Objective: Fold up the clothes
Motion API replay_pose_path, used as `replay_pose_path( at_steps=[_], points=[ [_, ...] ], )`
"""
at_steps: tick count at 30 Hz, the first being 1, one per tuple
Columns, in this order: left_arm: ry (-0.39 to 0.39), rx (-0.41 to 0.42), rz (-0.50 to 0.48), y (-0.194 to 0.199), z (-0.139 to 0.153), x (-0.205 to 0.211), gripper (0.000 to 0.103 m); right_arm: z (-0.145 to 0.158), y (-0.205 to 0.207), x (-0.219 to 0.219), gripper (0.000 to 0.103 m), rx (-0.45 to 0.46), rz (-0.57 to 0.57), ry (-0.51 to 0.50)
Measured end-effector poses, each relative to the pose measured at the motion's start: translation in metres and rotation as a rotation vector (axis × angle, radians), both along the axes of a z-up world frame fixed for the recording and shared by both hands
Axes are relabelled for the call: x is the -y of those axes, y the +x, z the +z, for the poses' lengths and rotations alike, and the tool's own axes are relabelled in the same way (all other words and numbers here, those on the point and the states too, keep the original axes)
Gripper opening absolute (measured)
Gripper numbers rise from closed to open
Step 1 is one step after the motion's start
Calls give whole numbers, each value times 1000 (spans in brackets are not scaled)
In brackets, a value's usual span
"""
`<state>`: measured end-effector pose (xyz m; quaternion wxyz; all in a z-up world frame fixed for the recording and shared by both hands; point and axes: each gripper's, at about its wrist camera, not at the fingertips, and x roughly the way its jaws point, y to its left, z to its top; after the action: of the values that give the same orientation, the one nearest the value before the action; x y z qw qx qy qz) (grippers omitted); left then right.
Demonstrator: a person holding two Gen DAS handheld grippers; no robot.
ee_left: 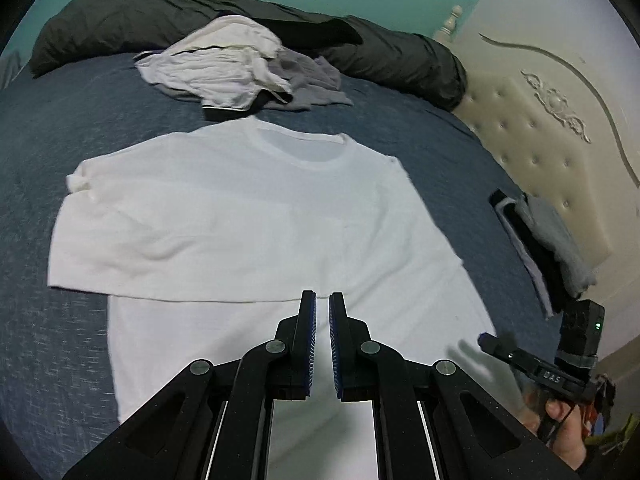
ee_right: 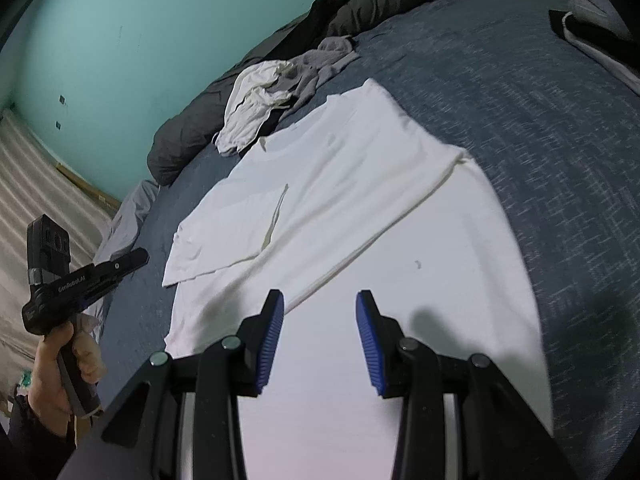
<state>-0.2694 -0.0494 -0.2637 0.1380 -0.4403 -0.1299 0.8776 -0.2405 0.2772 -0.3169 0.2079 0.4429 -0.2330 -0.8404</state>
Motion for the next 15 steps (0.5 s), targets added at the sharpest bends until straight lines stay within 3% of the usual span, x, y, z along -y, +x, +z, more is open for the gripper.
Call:
replay_pose_path(
  at_steps=[5,9,13,15],
  points=[
    [-18,4,61,9,-20,28,7,-3,-10,20,38,28,31,11],
    [-7,9,120,19,-38,52,9,1,-27,39,48,37,57,18],
    [-15,15,162,27,-57,71,33,9,-55,65,50,28,97,31],
    [-21,30,158,26,-62,75,34,11,-72,81,54,28,114,54]
  ],
)
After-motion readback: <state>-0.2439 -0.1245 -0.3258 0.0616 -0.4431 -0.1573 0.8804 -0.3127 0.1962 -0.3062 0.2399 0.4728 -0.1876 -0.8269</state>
